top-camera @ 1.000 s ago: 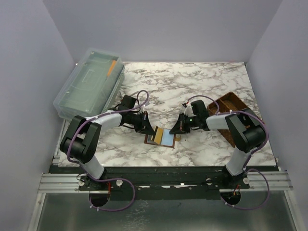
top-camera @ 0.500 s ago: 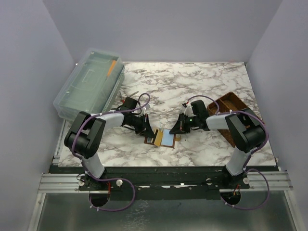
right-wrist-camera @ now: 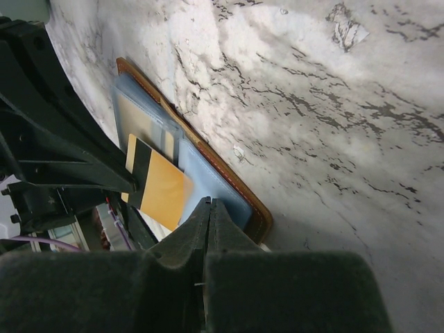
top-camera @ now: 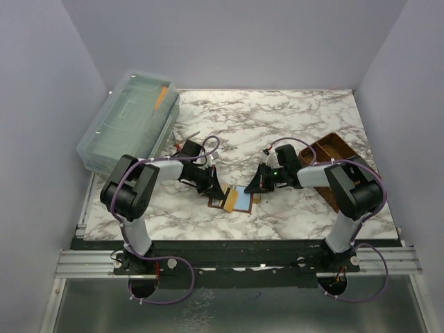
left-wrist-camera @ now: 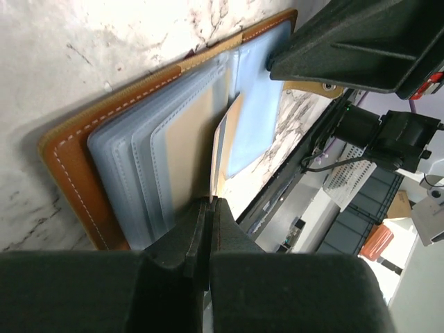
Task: Put the credit cards into the card holder
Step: Insert the credit card into the card holder.
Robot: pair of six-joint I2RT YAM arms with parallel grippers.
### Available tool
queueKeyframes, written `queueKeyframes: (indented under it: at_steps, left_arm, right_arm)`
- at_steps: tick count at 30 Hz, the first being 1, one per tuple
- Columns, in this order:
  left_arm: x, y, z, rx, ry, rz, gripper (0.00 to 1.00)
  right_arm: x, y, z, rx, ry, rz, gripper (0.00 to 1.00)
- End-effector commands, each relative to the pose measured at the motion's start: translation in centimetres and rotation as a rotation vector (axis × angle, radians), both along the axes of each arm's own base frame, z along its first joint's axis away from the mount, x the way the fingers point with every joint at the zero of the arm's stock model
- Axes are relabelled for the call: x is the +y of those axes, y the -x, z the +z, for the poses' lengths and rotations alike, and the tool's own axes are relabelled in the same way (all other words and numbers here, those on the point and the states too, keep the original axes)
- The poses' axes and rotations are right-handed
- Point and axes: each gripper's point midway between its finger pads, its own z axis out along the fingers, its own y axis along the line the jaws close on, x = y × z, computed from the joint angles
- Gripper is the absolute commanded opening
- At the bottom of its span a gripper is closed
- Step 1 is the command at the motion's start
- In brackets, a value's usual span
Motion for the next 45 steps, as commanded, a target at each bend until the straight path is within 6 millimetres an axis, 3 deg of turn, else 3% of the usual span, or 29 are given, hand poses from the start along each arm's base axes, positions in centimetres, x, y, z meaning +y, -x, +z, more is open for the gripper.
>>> queueKeyframes:
  at_steps: [1,8,20,25,27,30,34,39,45]
  left_arm:
    - [-0.3,-0.8,-0.5,-0.013,-0.026,-0.004,0.00]
    - [-1.1,-2.1,-0.9,-0.028,-0.046,-0.003,0.00]
    - [-0.6,-1.6,-1.9,-0.048,-0.139,0.062,0.00]
    - [-0.5,-2.0,-1.9,-0.098,-0.177,0.157,0.00]
    - [-0.6,-2.3,-1.9,-0.111,-0.166,0.190,0.00]
    - [-0.8,-2.4,-1.9,-0.118,-0.150,0.214,0.00]
    - [-0.7,-2.2,-2.2,-0.121,-0.154,0.214,0.00]
    - [-0.9,-1.6,-2.7,-0.111,-0.162,0.205,0.00]
    - [-1.8,-1.2,-2.9,-0.128,-0.171,0.197,0.00]
  right_arm:
    - [-0.3,0.8,-1.3,0.013,0.021,0.017,0.00]
    - [-0.2,0.8,-1.4,0.013,0.017,0.019,0.00]
    - [-0.3,1.0,-1.2,0.020,0.012,0.005,0.00]
    - [-0.3,0.4,0.6,0.019,0.018,-0.036,0.01]
    - [-0.5,0.2,1.7,0.005,0.034,-0.045,0.09]
    - [-1.0,0.8,3.2,-0.016,0.060,-0.026,0.33]
    - [-1.8,2.3,3.5,-0.007,0.088,-0.009,0.42]
    - [-1.5,3.4,2.1,0.026,0.083,0.001,0.39]
    - [-0.4,2.9,0.6,0.035,0.068,-0.007,0.19]
